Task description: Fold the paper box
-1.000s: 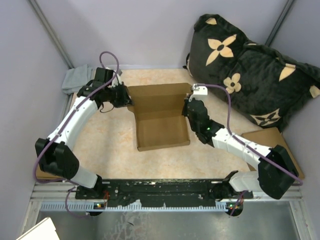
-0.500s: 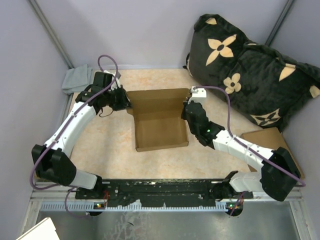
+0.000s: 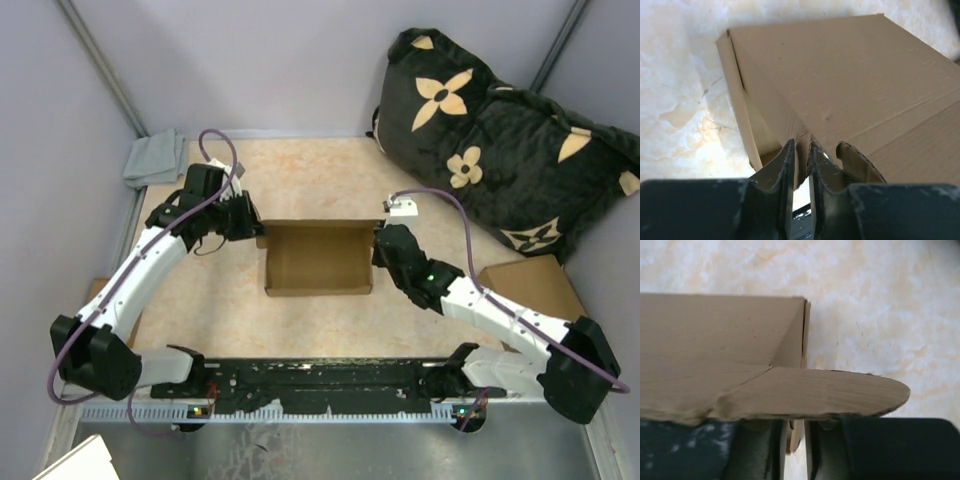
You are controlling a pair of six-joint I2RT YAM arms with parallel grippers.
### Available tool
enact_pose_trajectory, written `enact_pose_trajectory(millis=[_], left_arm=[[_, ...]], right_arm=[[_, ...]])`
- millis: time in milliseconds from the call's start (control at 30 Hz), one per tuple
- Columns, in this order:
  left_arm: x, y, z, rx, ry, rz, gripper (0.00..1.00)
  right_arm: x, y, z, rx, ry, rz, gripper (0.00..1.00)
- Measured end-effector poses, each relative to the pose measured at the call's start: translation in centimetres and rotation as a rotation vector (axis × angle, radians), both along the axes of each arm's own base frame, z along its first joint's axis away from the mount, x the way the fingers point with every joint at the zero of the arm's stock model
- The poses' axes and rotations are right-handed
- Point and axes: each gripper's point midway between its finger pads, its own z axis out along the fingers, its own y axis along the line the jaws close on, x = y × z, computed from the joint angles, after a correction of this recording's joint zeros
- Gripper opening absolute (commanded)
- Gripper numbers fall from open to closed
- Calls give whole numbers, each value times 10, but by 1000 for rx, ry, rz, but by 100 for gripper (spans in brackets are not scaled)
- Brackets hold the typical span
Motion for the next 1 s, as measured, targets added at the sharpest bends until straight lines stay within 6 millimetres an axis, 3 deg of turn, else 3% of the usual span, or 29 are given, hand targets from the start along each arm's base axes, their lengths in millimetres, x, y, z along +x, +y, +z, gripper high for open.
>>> enact_pose_trajectory(millis=[133, 333, 600, 833, 867, 933, 1000], left_arm=[[-18, 3, -8, -6, 19, -12, 29], [-48, 12, -17, -10, 43, -4, 34], [-81, 32, -16, 7, 59, 65, 35], [-87, 50, 5, 20, -22, 159, 40], [-85, 51, 12, 17, -43, 172, 40], [-79, 54, 31, 7, -100, 199, 55], [-72, 56, 53, -3, -162, 218, 61]], right_arm=[[-19, -10, -15, -5, 68, 14, 37], [-49, -20, -16, 39, 142, 32, 53], [-92, -46, -4, 140, 202, 14, 57], [-109, -79, 3, 109, 209, -68, 59], [-108, -80, 9, 104, 205, -74, 60], [-100, -79, 31, 92, 179, -84, 63], [-90, -74, 57, 86, 146, -85, 70]])
